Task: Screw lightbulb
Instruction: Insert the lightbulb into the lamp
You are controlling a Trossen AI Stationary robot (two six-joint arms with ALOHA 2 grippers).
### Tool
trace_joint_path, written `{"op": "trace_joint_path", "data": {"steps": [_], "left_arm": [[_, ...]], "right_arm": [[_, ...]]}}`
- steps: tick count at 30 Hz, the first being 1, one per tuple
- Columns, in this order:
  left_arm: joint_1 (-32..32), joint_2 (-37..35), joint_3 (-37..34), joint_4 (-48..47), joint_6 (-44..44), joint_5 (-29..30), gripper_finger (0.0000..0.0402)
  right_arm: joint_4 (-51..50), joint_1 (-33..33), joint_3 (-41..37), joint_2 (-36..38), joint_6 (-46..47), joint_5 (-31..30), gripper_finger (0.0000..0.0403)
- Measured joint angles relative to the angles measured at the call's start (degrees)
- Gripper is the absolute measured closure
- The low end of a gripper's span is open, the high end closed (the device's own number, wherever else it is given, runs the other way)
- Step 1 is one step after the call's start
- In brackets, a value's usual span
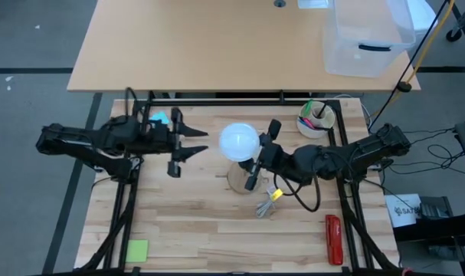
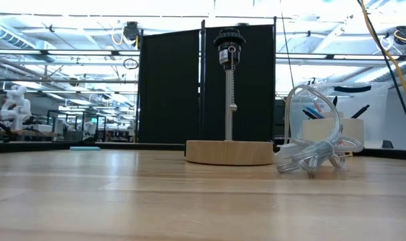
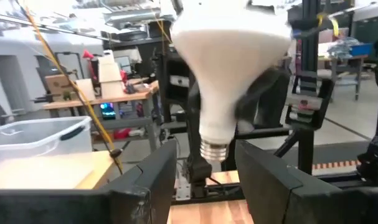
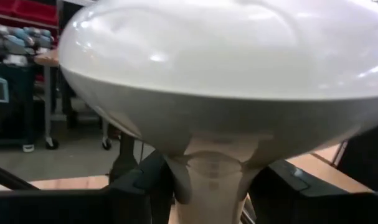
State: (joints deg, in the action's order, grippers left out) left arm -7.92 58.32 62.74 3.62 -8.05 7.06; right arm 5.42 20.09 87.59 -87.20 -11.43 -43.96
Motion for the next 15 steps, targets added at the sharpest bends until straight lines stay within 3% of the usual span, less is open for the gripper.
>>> {"op": "trace_joint_path", "data": {"steps": [10,15], "left_arm": [[-1.4,-5.7,0.0,-4.6,-0.1,2.8,0.0232],[-1.5,-5.9,0.0,-5.1,-1.2,3.2,0.0232]], "right_arm": [[-6.6,-2.3,-1.8,0.0,10.0,0.3,0.0246],[0.6,-4.0,-6.0,-0.2,10.6,5.6,0.0246]]}}
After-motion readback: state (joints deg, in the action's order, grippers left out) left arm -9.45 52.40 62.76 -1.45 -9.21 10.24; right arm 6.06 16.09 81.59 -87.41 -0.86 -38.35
